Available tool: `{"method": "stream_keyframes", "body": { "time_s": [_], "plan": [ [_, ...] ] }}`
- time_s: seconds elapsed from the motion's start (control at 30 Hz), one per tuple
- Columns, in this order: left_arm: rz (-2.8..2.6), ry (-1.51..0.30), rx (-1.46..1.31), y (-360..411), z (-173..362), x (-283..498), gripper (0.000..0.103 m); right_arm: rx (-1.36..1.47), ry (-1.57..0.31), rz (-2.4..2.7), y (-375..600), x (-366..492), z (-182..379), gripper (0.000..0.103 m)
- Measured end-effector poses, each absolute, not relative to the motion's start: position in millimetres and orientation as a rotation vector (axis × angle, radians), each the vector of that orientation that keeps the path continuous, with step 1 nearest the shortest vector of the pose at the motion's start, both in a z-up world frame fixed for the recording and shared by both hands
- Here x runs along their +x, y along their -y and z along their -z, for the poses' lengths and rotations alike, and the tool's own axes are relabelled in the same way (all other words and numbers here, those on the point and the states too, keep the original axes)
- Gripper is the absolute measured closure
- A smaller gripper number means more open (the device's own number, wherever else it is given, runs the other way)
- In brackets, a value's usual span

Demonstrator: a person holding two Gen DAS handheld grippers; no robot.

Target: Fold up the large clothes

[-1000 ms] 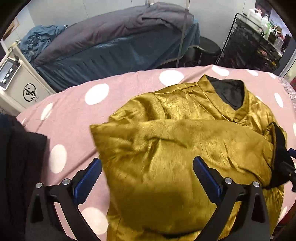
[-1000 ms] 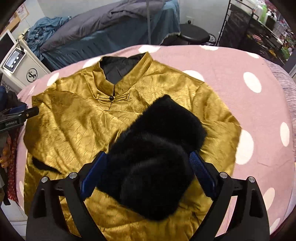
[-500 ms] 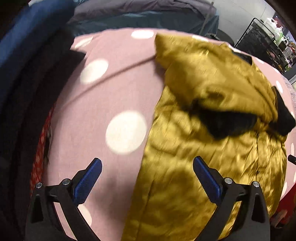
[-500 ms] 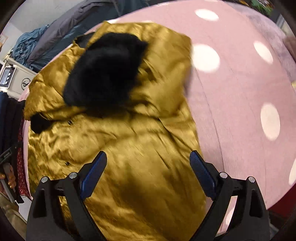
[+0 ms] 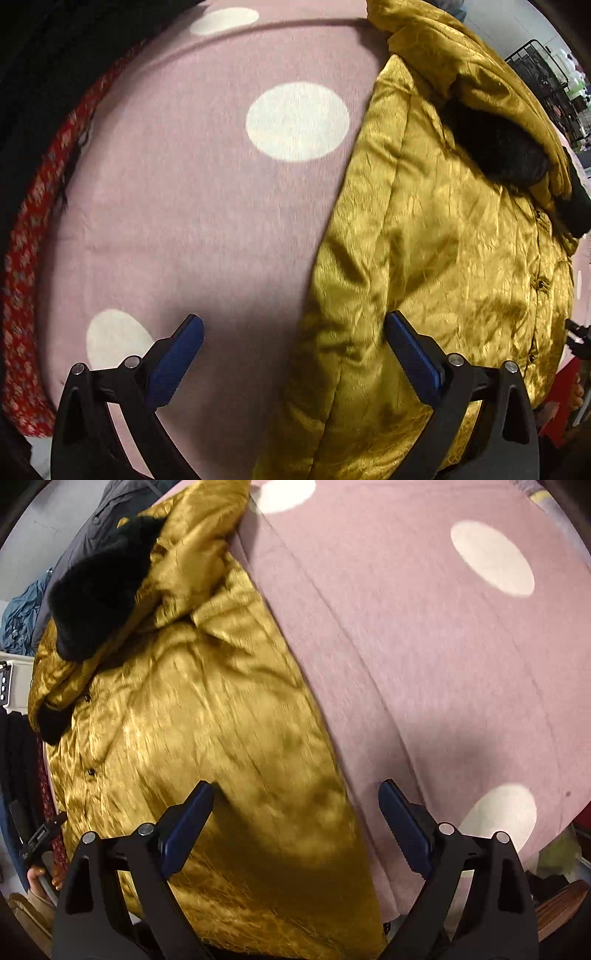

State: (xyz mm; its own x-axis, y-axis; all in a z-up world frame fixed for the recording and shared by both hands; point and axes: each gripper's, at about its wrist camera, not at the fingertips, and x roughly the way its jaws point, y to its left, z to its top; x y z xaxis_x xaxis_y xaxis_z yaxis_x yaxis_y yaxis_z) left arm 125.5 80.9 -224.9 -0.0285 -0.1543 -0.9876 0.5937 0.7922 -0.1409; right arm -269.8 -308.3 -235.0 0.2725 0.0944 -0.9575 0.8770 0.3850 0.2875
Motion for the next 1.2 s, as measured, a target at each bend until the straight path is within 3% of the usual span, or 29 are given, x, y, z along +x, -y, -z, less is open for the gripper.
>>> {"method": "stream_keyframes", "body": {
  "time_s": [0.27,0.5,0.57,0.67,0.73,0.77,0.8,0.87,0.97,1.2],
  "plan": [
    [0.768,-1.528,0.365,-92,222,97,0.008,1.032,-1.278,0.551,273,-278,236,0.013],
    [0.871,-1.524,0.454,-101,219,68,0.031,1.068,-1.305,0.466,254,-304,241,0.013],
    [0.881,-1.543,0.424,-110,216,66,0.044,1.097,-1.303,0.449,252,-313,242,0.014],
    [0.896,-1.565,0.399,-125,214,58,0.056,1.112,-1.317,0.421,252,-329,244,0.023],
    [0.896,-1.571,0.404,-128,215,53,0.065,1.099,-1.327,0.417,246,-332,243,0.035],
    [0.893,-1.578,0.399,-130,215,52,0.074,1.099,-1.328,0.417,246,-340,241,0.041],
    [0.898,-1.591,0.383,-128,214,54,0.083,1.107,-1.331,0.418,247,-342,241,0.055],
    [0.905,-1.588,0.388,-127,210,60,0.087,1.126,-1.324,0.417,249,-350,237,0.085],
    [0.943,-1.553,0.453,-123,198,52,0.092,1.127,-1.294,0.375,249,-353,226,0.092],
    [0.986,-1.58,0.503,-124,194,39,0.094,1.09,-1.336,0.34,239,-347,211,0.094]
  ]
}}
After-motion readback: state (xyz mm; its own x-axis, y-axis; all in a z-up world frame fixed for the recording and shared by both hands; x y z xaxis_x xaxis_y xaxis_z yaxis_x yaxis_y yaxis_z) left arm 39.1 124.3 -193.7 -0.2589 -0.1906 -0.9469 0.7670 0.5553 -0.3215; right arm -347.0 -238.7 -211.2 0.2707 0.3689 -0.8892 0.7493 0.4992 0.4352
